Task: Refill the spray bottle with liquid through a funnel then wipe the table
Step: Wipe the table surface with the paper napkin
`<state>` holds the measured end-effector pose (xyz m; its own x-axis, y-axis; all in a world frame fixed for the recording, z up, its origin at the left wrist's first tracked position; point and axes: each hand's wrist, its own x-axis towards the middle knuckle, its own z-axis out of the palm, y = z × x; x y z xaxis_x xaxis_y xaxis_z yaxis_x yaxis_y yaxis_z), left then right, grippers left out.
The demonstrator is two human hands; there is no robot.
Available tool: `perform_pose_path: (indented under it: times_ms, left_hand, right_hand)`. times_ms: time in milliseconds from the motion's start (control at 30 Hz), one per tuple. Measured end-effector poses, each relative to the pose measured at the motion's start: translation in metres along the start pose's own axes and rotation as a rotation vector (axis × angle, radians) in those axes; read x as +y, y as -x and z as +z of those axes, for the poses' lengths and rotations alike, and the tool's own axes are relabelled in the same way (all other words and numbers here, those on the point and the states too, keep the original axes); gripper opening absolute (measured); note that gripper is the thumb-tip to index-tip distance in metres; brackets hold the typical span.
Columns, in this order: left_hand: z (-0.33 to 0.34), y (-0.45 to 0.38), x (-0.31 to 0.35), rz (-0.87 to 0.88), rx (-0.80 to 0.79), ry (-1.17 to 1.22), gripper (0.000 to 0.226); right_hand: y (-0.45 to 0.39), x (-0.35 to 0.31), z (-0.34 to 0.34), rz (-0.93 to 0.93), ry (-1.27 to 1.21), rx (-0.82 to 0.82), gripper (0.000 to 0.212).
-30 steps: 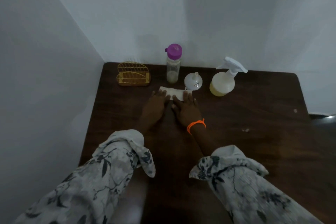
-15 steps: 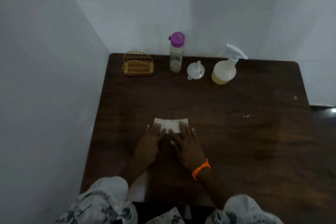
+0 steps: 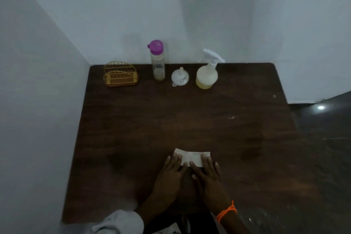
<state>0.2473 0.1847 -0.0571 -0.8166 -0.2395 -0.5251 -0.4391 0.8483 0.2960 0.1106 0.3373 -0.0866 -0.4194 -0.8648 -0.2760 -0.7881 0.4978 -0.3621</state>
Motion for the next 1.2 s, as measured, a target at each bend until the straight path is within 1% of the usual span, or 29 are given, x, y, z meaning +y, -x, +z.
perform_pose_path:
  times_ms: [67,100,167,233,367,433,533,600,667,767,833,867,967,1000,1067,1133,1200]
  left_hand:
    - [-0.014,-0.023,0.0,0.005,0.134,-0.026,0.066]
    - [-0.022,-0.036,-0.002,0.001,0.174,-0.048,0.064]
    - [-0.038,-0.064,-0.006,-0.045,0.213,-0.024,0.063]
    - [-0.055,-0.092,-0.012,-0.04,0.274,-0.058,0.061]
    - [-0.097,-0.141,-0.032,-0.022,0.308,-0.104,0.046]
    - [-0.114,-0.158,-0.047,-0.058,0.276,-0.099,0.046]
    - [-0.127,-0.177,-0.071,-0.072,0.299,-0.058,0.046]
    - [-0.134,-0.175,-0.086,-0.097,0.275,-0.067,0.048]
    - [-0.137,-0.17,-0.096,-0.11,0.305,-0.078,0.05]
    - [-0.14,-0.153,-0.1,-0.179,0.318,0.039,0.051]
    - [-0.13,-0.135,-0.101,-0.172,0.289,0.088,0.055]
    - [-0.121,-0.126,-0.1,-0.164,0.283,0.107,0.056]
    - [-0.085,-0.1,-0.092,-0.122,0.352,0.107,0.062]
    - [-0.072,-0.091,-0.088,-0.143,0.349,0.102,0.061]
    - [-0.054,-0.069,-0.07,-0.177,0.278,0.074,0.065]
    - [-0.038,-0.049,-0.046,-0.153,0.185,0.061,0.08]
    - [-0.025,-0.032,-0.022,-0.123,0.155,0.063,0.083]
  right_hand:
    - [-0.019,0.009,-0.008,0.03,-0.003,0.029,0.048]
    - [-0.032,0.014,-0.013,0.047,0.003,0.043,0.048]
    - [-0.061,0.021,-0.025,0.077,0.008,0.071,0.048]
    - [-0.093,0.027,-0.036,0.093,0.008,0.084,0.049]
    - [-0.16,0.035,-0.06,0.128,-0.003,0.04,0.055]
    - [-0.191,0.034,-0.074,0.124,-0.003,0.023,0.052]
    - [-0.233,0.025,-0.091,0.084,-0.013,-0.02,0.049]
    - [-0.251,0.016,-0.096,0.048,-0.004,-0.046,0.051]
    - [-0.259,0.008,-0.094,0.011,0.005,-0.072,0.052]
    - [-0.252,-0.003,-0.086,-0.049,0.005,-0.078,0.052]
    - [-0.236,-0.009,-0.079,-0.086,0.008,-0.096,0.052]
    - [-0.226,-0.011,-0.074,-0.103,0.016,-0.101,0.052]
    - [-0.188,-0.013,-0.058,-0.142,0.028,-0.103,0.054]
    - [-0.174,-0.011,-0.052,-0.151,0.033,-0.095,0.055]
    - [-0.143,-0.005,-0.037,-0.165,0.056,-0.06,0.053]
    - [-0.111,0.003,-0.024,-0.161,0.065,-0.03,0.053]
    - [-0.078,0.012,-0.017,-0.148,0.061,-0.006,0.054]
